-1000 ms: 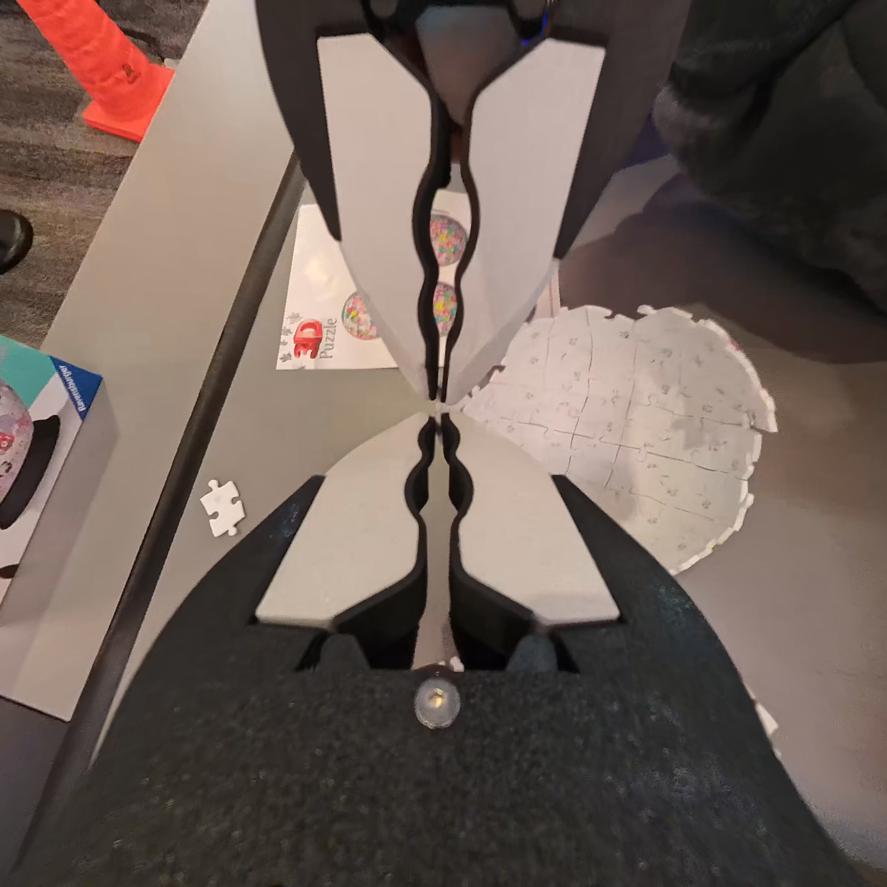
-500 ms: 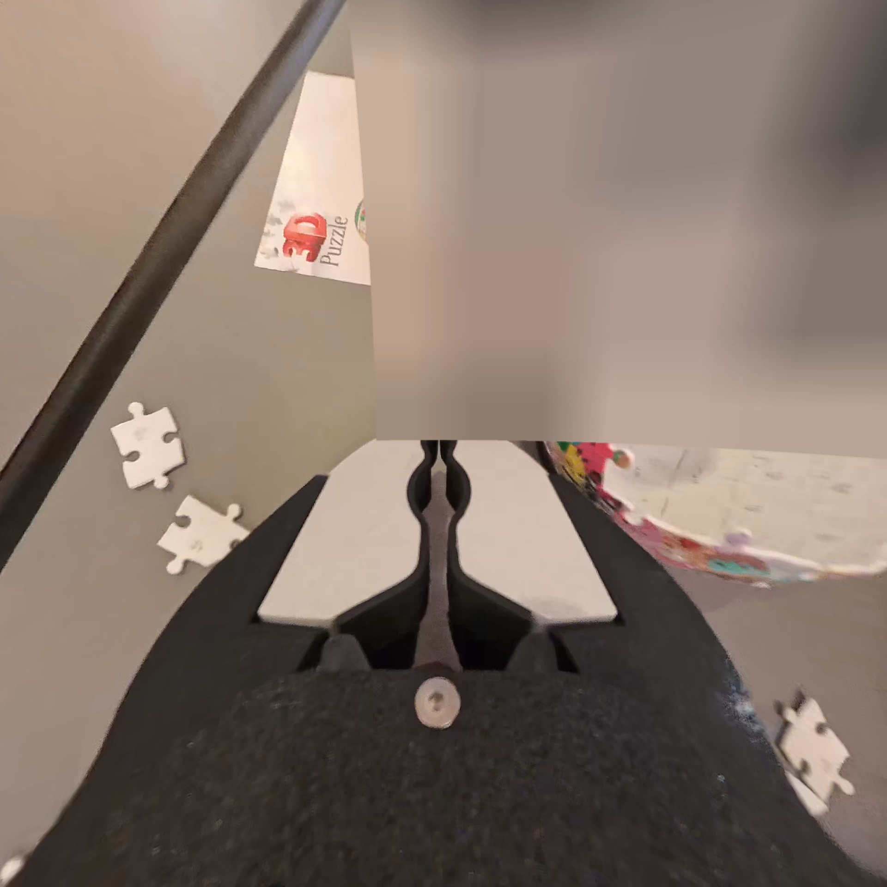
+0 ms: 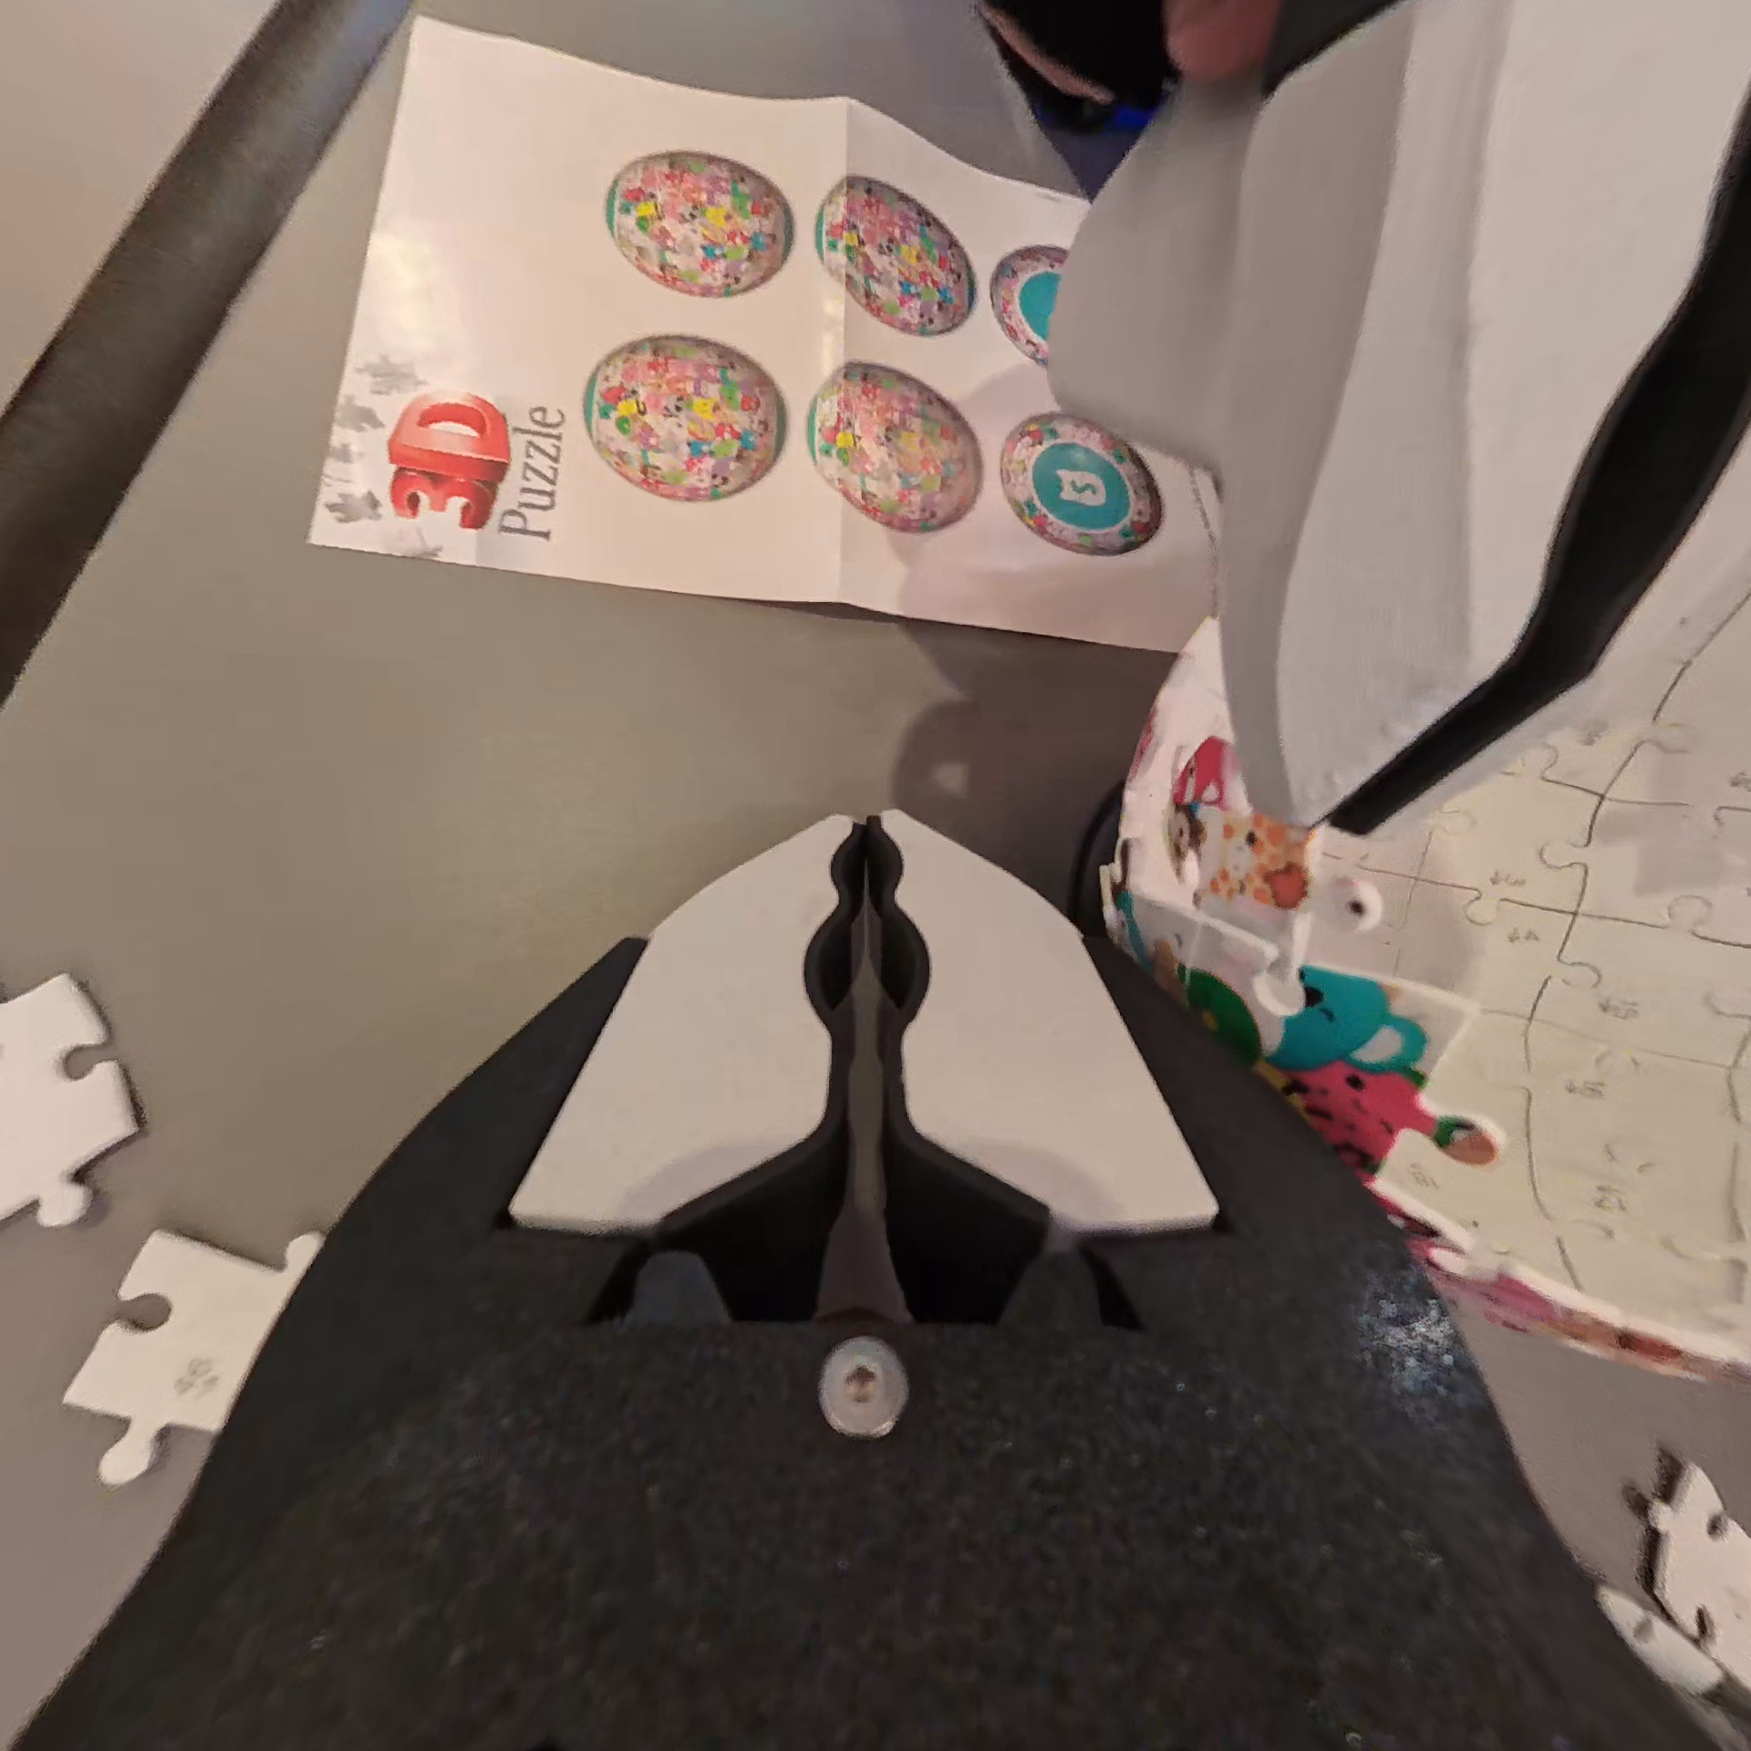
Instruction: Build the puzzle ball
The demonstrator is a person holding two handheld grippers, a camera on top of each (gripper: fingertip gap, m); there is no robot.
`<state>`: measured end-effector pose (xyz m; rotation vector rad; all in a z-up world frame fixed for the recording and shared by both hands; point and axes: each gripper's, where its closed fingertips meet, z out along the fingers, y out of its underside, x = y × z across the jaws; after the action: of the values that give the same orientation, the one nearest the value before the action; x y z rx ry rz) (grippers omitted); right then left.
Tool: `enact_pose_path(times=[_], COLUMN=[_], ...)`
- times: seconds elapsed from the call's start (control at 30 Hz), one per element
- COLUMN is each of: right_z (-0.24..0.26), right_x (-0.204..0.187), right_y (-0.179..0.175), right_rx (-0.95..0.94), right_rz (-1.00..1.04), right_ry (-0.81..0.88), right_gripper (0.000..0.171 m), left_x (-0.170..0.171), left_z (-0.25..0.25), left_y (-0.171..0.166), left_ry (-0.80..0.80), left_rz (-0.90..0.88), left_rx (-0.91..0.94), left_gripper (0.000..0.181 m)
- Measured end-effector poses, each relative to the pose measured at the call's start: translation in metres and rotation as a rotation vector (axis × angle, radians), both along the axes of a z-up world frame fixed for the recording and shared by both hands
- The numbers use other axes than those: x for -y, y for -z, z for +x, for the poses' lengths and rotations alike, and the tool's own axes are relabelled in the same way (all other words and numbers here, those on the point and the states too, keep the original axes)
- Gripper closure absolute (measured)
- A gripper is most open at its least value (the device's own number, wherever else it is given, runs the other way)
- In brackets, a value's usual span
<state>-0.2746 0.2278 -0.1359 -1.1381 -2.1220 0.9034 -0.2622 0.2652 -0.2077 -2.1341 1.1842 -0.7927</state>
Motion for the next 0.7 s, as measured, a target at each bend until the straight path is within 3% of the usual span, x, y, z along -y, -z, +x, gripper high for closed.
enact_pose_path(times=[0.17, 0.4, 0.7], right_z=[-0.002, 0.005, 0.005], right_x=[-0.002, -0.011, -0.015], right_y=[0.000, -0.009, -0.006], right_rx=[-0.003, -0.157, -0.246], right_rz=[-0.024, -0.092, -0.229], right_ry=[0.082, 0.189, 0.186], right_gripper=[0.169, 0.169, 0.169], left_x=[-0.008, -0.006, -0.002], left_z=[-0.005, -0.012, -0.011], left_y=[-0.006, -0.012, -0.007], left_ry=[-0.079, -0.133, -0.121], left_rz=[0.037, 0.087, 0.095], left_rx=[0.024, 0.050, 0.010], left_gripper=[0.181, 0.181, 0.181])
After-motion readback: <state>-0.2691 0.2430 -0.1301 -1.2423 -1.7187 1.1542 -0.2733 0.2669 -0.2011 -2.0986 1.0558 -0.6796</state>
